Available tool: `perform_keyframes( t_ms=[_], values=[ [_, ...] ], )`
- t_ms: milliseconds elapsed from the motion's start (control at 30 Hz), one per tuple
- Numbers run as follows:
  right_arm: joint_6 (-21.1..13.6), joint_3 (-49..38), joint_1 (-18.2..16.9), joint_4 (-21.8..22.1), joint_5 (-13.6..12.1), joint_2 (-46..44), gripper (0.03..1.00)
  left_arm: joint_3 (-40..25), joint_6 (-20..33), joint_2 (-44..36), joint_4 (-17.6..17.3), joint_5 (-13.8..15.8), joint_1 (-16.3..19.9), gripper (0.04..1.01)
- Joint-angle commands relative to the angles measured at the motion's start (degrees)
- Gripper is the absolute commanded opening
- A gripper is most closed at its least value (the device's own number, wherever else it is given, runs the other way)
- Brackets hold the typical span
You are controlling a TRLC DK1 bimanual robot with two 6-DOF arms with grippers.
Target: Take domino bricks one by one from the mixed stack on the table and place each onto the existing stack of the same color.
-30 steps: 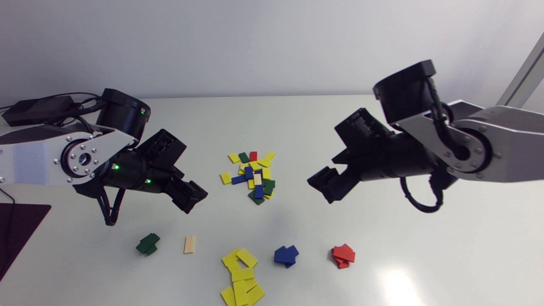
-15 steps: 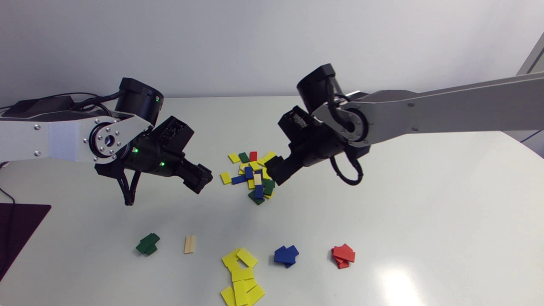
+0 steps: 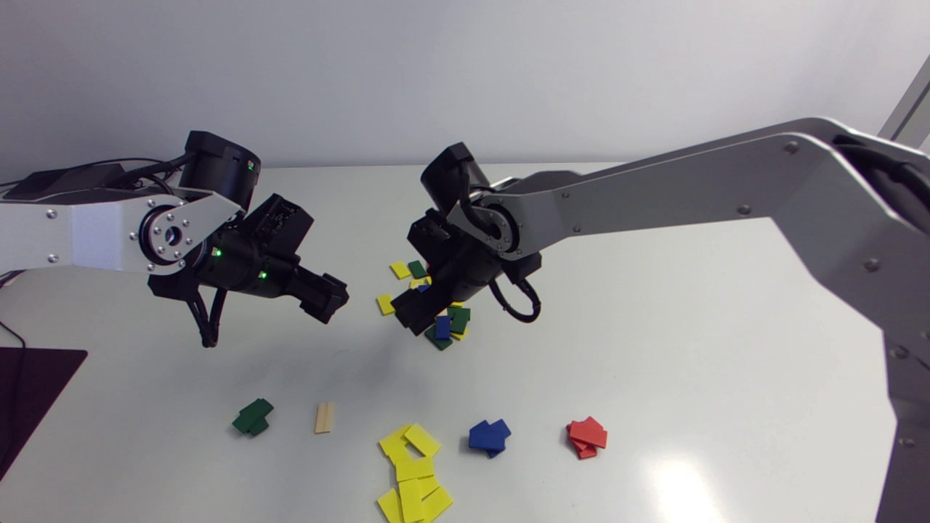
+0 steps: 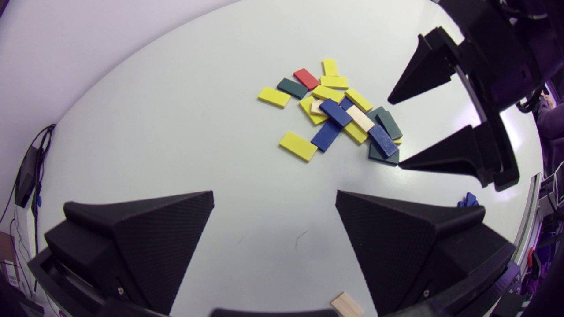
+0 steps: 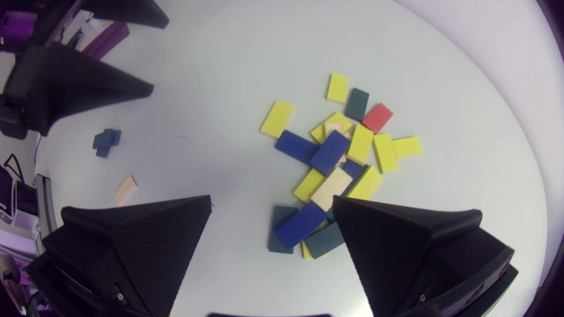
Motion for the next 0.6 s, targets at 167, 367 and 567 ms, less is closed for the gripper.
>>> perform_keyframes(
  t_ms=[167,367,567],
  values=[
    [1.9,1.7,0.0,-2.8,-0.2,4.1,0.949,0.0,-1.1,-1.0,0.3,0.1,0.7,0.989],
    [2.4,2.2,-0.3,-3.5,-0.9,5.4,0.949,-0.3,-1.3,-1.5,0.3,0.3,0.9,0.989],
    [3.3,2.7,-0.1,-4.8,-1.9,5.6,0.949,-1.0,-1.0,-2.8,0.2,0.7,0.9,0.989]
  ],
)
